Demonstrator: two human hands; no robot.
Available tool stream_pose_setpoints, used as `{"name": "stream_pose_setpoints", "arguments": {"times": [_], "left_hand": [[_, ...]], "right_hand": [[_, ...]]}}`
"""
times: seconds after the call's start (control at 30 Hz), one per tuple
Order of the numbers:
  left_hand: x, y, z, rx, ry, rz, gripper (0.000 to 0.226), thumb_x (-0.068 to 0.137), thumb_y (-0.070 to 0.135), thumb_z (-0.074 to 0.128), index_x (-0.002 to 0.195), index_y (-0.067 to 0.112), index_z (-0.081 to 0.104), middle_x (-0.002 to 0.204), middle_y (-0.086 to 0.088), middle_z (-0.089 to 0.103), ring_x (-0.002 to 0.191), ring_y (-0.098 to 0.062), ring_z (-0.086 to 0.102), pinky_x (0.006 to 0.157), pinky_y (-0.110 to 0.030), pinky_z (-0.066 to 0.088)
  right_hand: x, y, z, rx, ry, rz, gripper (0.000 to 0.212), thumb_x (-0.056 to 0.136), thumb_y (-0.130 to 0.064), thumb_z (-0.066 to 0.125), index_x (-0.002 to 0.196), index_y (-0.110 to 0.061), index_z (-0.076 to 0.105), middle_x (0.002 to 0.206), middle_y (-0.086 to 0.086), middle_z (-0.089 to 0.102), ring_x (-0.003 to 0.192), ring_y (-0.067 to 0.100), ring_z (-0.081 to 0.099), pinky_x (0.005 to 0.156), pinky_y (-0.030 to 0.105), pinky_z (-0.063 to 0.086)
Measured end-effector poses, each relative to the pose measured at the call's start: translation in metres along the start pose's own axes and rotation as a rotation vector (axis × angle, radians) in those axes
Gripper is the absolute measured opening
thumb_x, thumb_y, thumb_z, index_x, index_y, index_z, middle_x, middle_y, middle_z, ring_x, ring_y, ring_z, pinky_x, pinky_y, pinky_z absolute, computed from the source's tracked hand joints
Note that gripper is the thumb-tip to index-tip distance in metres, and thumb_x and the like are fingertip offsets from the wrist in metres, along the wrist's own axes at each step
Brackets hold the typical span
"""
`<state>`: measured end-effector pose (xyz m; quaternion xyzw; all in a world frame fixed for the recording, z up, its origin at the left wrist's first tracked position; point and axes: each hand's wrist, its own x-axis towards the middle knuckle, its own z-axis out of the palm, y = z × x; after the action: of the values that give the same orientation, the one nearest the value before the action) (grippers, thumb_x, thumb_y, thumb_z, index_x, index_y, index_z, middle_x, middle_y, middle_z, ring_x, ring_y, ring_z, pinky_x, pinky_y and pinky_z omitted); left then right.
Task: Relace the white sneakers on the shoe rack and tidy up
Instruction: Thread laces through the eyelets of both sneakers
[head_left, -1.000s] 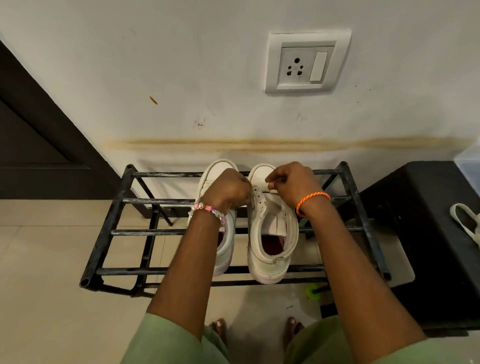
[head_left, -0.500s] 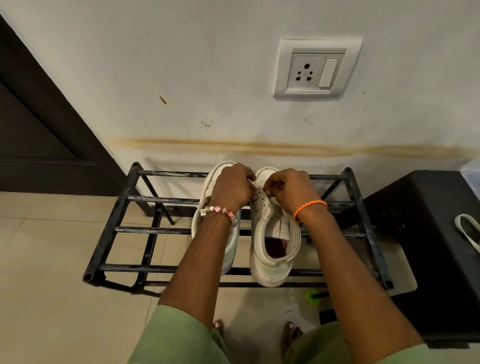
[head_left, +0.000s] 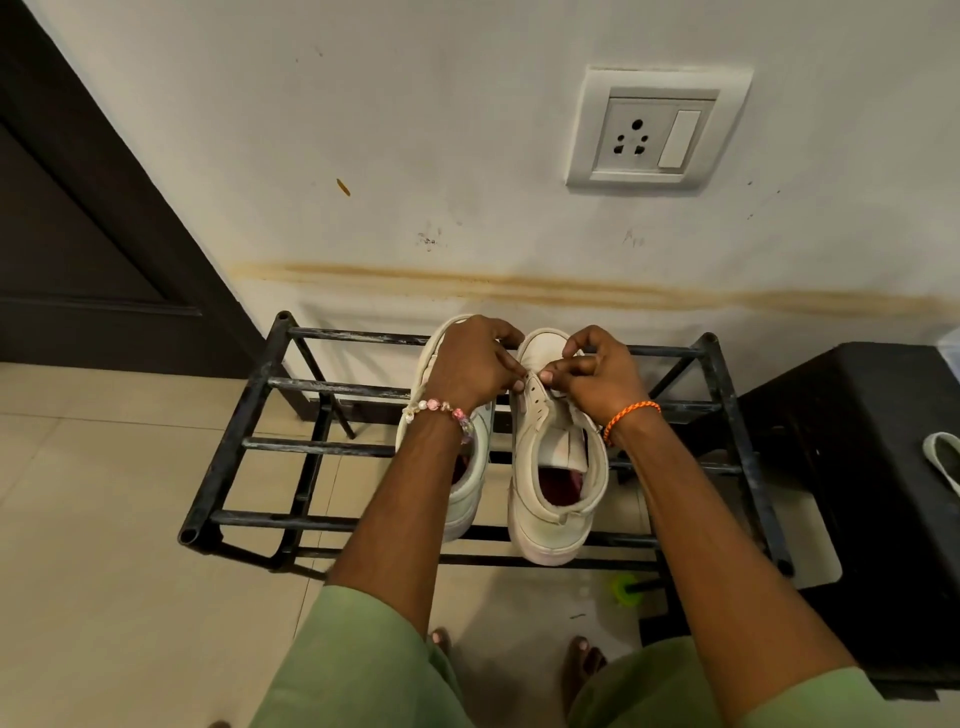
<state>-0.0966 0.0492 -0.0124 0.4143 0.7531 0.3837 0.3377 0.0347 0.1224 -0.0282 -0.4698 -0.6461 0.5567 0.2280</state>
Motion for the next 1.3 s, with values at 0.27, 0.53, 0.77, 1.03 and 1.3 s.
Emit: {"name": "stream_pose_setpoints", "arguments": {"times": [0.27,0.53,0.77,1.03,1.3], "left_hand": [[0.001,-0.002,0.0,0.006,0.008,0.017,0.052,0.071,-0.013,0.072,0.119,0.003,0.061,0.08,-0.017,0.072,0.072,-0.02,0.071,0.067,-0.032,0.059],[0.0,-0.004,-0.002,0.009,0.034,0.043,0.042,0.071,-0.007,0.073,0.105,0.01,0.056,0.075,-0.008,0.071,0.065,-0.008,0.066,0.06,-0.023,0.055],[0.0,-0.002,-0.004,0.019,0.09,0.056,0.043,0.072,0.003,0.073,0.099,0.015,0.042,0.082,-0.008,0.069,0.063,-0.013,0.06,0.053,-0.021,0.047],[-0.002,0.005,-0.013,-0.29,0.225,0.09,0.04,0.072,-0.005,0.069,0.088,0.015,0.039,0.078,-0.009,0.064,0.061,-0.007,0.062,0.057,-0.021,0.052],[-0.008,0.04,-0.046,-0.934,0.452,0.149,0.04,0.082,-0.017,0.055,0.081,0.015,0.031,0.079,-0.016,0.056,0.064,-0.021,0.067,0.069,-0.03,0.058]], "right_hand": [[0.0,0.005,0.011,-0.02,0.131,0.04,0.037,0.068,0.002,0.08,0.069,-0.017,0.048,0.074,0.013,0.069,0.078,0.022,0.069,0.073,0.031,0.055],[-0.002,0.003,0.003,0.034,0.02,0.022,0.031,0.072,0.003,0.076,0.083,-0.016,0.054,0.075,0.005,0.069,0.076,0.018,0.069,0.072,0.03,0.056],[-0.011,-0.012,0.002,-0.189,-0.075,-0.042,0.007,0.082,-0.011,0.069,0.079,-0.016,0.065,0.087,0.007,0.067,0.086,0.019,0.064,0.084,0.034,0.054],[-0.038,-0.023,0.002,-0.881,0.048,0.039,0.044,0.073,-0.046,0.071,0.105,-0.016,0.062,0.13,0.012,0.038,0.121,0.032,0.037,0.099,0.043,0.04],[-0.047,-0.015,0.01,-0.82,0.027,0.069,0.035,0.084,-0.042,0.059,0.097,-0.01,0.065,0.124,0.016,0.044,0.112,0.034,0.046,0.091,0.036,0.044]]}}
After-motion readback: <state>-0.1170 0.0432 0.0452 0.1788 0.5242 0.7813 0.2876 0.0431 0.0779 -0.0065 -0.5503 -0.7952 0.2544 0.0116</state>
